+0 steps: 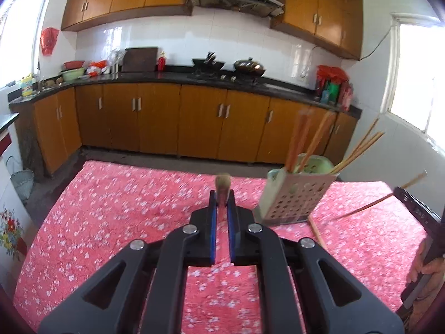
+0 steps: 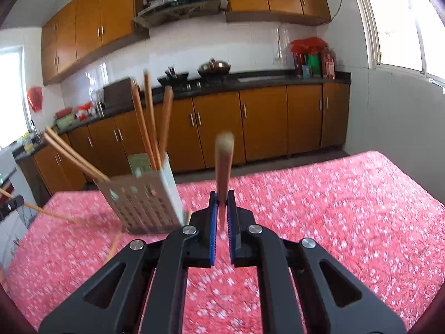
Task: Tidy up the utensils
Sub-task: 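Lift both held chopsticks up over the grey perforated holder, then open both tools to drop the chopsticks into the holder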
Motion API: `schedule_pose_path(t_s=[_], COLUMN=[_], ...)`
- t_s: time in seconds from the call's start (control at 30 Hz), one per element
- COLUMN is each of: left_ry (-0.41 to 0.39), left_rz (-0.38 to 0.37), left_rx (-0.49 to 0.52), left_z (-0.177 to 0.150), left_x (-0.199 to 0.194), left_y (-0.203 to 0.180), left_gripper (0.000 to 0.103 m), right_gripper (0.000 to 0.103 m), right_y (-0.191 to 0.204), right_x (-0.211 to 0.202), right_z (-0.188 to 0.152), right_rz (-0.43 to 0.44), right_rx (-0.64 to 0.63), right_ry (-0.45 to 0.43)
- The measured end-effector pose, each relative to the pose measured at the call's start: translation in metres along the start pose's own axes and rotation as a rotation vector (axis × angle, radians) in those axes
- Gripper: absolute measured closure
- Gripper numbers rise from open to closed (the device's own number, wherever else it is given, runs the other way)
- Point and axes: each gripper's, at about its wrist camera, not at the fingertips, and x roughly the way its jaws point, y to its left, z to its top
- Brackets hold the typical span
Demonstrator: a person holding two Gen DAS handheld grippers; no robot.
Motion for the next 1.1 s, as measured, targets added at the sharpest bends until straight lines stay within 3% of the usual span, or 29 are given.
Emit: schedule_pose_path(t_s=[0.4, 0.6, 0.8, 0.97, 1.1], left_ry=[-0.100, -0.177, -0.235, -0.275, -0.226], left_rz=[-0.150, -0.181, -0.167, -0.142, -0.125], left_rx=[0.069, 0.028, -0.008, -0.009, -0.002], left_z=[0.048, 0.070, 0.095, 0.105, 0.101], left_x=[-0.042, -0.040, -0.029, -0.017, 0.010], left_y=[-0.061, -0.078, -0.090, -0.095, -0.097], left_gripper=[0.095, 0.095, 0.095, 0.095, 0.095], right_gripper=[0.095, 0.095, 0.095, 0.095, 0.095], right_y=[0.030, 0.043, 0.060, 0.071, 0.077], right_x=[-0.044, -0.041, -0.032, -0.011, 0.009], right_z=[0.057, 0.073, 0.089, 0.093, 0.084], right_rz=[0.153, 0.194, 0.184, 0.168, 0.154], right_rx=[0.009, 0.018, 0.004, -0.004, -0.023], right_ry=[-0.163, -0.214, -0.292, -0.305, -0.259])
